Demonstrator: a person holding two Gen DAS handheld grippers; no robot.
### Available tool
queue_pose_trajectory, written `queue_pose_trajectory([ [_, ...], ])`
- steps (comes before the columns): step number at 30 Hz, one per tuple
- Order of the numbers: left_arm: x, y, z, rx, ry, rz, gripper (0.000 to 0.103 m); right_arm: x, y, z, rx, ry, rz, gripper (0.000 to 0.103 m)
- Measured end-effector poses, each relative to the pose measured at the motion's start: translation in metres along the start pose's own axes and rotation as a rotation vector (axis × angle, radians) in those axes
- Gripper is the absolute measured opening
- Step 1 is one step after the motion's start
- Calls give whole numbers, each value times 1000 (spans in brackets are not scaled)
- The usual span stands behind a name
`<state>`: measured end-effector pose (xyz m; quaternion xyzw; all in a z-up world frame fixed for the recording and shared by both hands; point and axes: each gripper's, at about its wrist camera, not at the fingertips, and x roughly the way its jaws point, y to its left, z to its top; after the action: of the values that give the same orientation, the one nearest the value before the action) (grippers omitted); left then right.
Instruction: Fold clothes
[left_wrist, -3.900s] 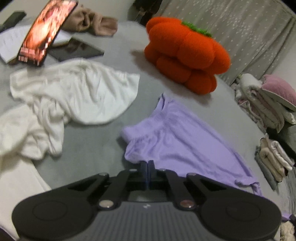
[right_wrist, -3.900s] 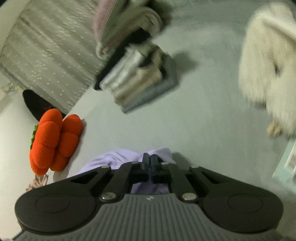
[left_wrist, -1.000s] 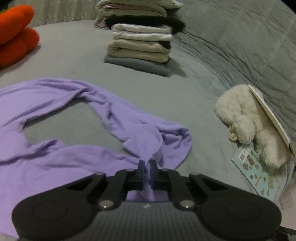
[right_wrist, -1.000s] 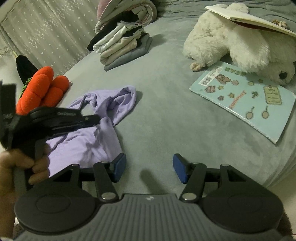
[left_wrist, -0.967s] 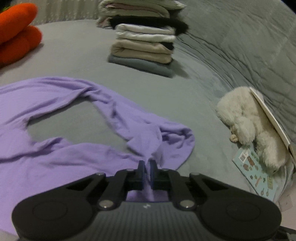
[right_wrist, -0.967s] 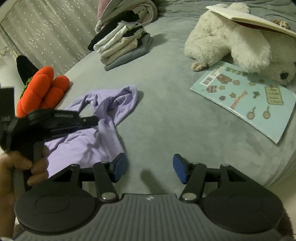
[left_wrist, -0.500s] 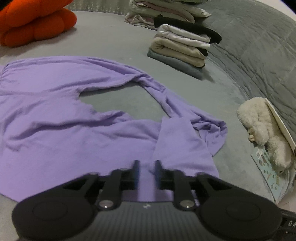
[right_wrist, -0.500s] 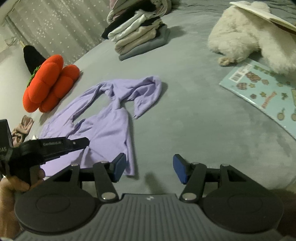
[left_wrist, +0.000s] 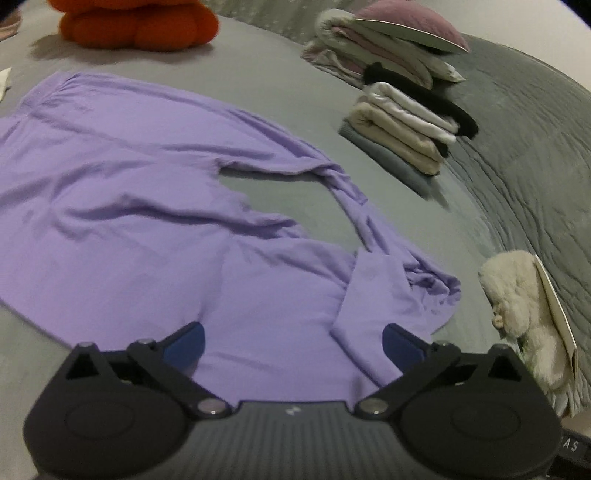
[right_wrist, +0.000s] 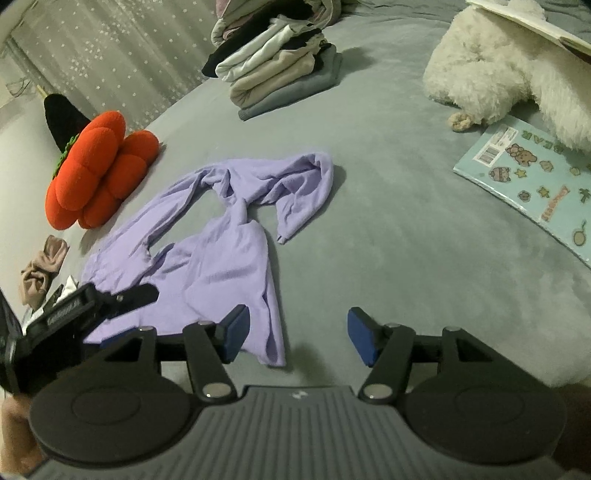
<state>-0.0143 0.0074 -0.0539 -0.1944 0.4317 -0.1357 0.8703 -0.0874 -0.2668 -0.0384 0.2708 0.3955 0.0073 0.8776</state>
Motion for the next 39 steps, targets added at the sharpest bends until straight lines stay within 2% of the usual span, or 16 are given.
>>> queue_pose_trajectory([
  [7,-1,3,-8,41,-24,-20,102,12,3,12,41,6,46,63],
  [10,0,0,-10,81,-21,-14,102,21,4,17,53,15,63,55],
  [16,-1,2,-12,105,-27,-25,102,41,1,28,100,29,93,48],
  [19,0,-1,-14,134,-25,-15,102,50,-2,32,125,27,105,42],
  [25,2,-11,-19,211,-31,35,102,67,-12,42,211,28,181,41],
  [26,3,-12,-20,223,-31,41,102,69,-13,43,220,26,188,39],
  [28,4,-14,-22,251,-30,51,102,74,-14,45,233,21,197,17],
  [30,4,-16,-23,280,-25,60,102,72,-13,45,229,-2,188,9],
  [35,6,-18,-25,316,-20,67,102,48,-7,39,176,-107,145,7],
  [39,6,-19,-25,322,-16,71,102,17,-1,34,100,-226,57,2],
])
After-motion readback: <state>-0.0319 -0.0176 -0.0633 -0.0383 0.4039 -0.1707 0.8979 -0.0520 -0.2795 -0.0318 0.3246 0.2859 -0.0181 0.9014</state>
